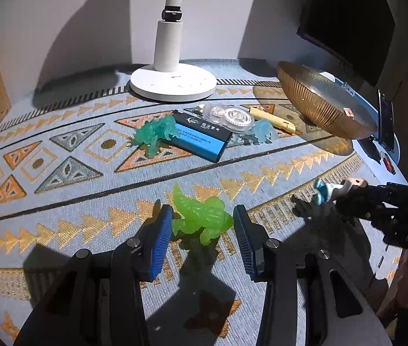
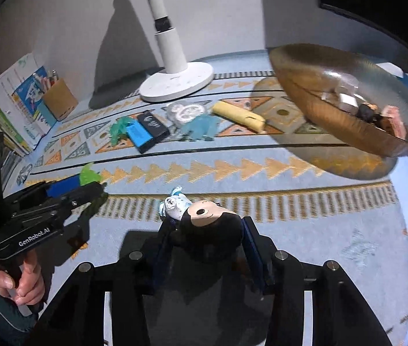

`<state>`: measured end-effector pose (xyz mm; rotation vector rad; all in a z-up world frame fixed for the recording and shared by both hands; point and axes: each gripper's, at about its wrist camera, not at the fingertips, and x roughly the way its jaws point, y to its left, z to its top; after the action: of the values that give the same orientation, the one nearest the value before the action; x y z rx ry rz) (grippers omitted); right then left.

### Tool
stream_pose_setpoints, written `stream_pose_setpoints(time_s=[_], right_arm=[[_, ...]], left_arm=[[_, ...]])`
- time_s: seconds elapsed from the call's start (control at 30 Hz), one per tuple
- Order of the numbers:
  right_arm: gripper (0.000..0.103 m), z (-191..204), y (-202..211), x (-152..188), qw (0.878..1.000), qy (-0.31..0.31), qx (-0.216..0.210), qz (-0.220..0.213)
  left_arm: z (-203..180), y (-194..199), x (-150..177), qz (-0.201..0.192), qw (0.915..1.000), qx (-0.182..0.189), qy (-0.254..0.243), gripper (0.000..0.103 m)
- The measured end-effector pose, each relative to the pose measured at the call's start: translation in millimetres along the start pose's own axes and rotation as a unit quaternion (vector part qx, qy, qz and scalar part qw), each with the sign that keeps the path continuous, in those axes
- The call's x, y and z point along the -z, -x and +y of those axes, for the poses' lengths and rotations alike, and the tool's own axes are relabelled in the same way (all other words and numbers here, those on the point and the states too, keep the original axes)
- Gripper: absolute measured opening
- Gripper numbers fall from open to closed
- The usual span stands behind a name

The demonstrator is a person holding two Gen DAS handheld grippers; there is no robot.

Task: Organize rigid objects
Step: 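Carry dinosaur and monkey figure over the amber bowl and open both grippers, then move both tools back toward the remaining toys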

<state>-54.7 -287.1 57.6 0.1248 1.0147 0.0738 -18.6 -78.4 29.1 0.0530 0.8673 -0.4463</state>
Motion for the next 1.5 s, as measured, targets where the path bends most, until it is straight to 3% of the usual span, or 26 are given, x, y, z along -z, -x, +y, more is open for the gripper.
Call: stream_pose_setpoints(time_s=[0.23,0.47,0.6,0.77,0.97,1.27,1.4,1.43,1.5], right_arm=[[0.045,-28.1,37.8,-9.6,0.999,-0.02,0.014,-0.043],[0.045,-75.3,81.2,-42.7,0.991,-0.04,0.073,-0.101],[0.045,-107.9,86.1,-67.8,0.986,-0.06,0.108,-0.113],[0.045,-146.7,63.4,-93.0,0.987,-0.088,0.114,-0.075],[0.045,-164.8,32.5,-101.5,0.992,-0.083,0.093,-0.029],[0.045,-167.1,15.9,-98.9,0.994,-0.074,0.085,-0.002],[0.047,-166.6,15.0,-99.5,0.994,-0.081,0.078,0.002],[0.048,-166.1,17.0,-99.6,0.994,-0.083,0.077,0.0],[0.057,-165.4,27.9,-99.9,0.993,-0.09,0.079,-0.014]], left_arm=[[-30.4,15.3,-27.1,-0.022,0.999,0.036,-0.016,0.04],[-96.9,16.3,-101.8,-0.056,0.9913,0.087,-0.081,0.04],[-136.0,-8.8,-151.8,-0.06,0.9874,0.102,-0.106,0.04],[-165.7,-69.5,-187.0,-0.015,0.9888,0.107,-0.102,0.04],[-191.4,-127.3,-189.6,0.048,0.9853,0.099,-0.131,0.04],[-201.2,-154.8,-181.9,0.073,0.9835,0.081,-0.144,0.04],[-203.1,-155.4,-181.8,0.092,0.9815,0.084,-0.145,0.055],[-202.9,-153.4,-182.1,0.094,0.9812,0.086,-0.145,0.066],[-198.2,-139.0,-183.9,0.082,0.9826,0.085,-0.143,0.071]])
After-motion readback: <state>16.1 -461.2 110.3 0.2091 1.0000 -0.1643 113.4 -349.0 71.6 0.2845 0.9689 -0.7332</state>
